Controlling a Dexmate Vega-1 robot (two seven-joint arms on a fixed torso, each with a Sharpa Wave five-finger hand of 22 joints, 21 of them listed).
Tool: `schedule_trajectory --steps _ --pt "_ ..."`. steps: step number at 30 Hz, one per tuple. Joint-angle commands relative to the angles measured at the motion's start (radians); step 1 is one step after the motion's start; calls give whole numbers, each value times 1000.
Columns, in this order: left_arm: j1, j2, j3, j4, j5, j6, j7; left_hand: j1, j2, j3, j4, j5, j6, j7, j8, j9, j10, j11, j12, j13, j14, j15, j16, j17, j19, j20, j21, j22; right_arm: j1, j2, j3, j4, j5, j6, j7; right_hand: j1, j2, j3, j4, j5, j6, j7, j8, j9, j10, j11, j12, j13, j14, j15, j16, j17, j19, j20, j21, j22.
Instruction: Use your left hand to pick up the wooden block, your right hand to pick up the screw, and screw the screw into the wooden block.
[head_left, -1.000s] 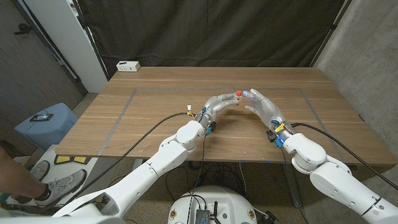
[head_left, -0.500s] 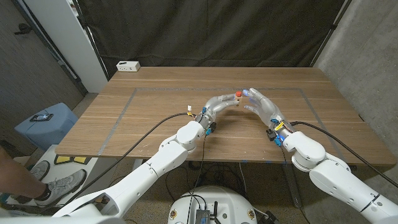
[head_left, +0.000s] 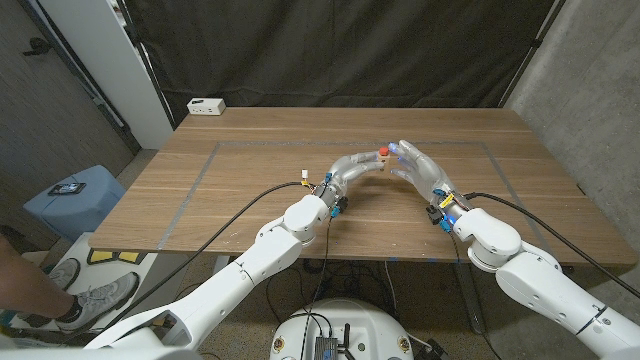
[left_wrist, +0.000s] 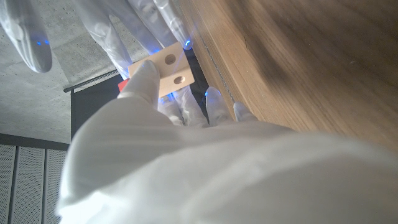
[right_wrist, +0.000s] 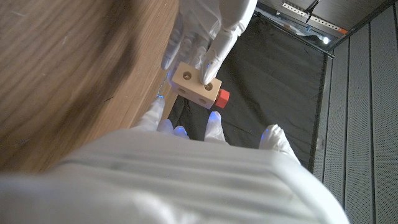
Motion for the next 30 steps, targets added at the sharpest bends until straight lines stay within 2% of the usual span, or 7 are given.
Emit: schedule_trajectory --steps 1,12,30 --pt "0 1 0 0 4 1 4 3 7 7 4 6 6 -1 5 2 11 -2 6 2 4 -57 5 2 6 4 4 4 25 -4 -15 14 6 -2 21 -8 -2 -3 4 7 -3 0 3 3 -19 1 -2 3 -47 7 1 5 -7 0 -2 3" --pt "-4 -1 0 3 4 1 4 2 7 6 4 6 5 0 4 2 12 -1 6 2 3 -55 5 2 6 5 4 4 32 -7 -20 16 11 -4 26 -11 -2 -3 5 8 2 2 10 3 -22 2 -1 3 -52 7 1 5 -14 5 -1 3" --pt "-10 -5 -1 13 -1 2 -1 3 8 7 4 6 7 -3 5 2 12 -2 7 3 3 -56 5 2 7 5 4 4 25 -11 -18 10 20 -10 18 -12 -1 0 5 10 31 15 22 3 -11 8 6 3 -45 9 5 4 -7 -3 5 3"
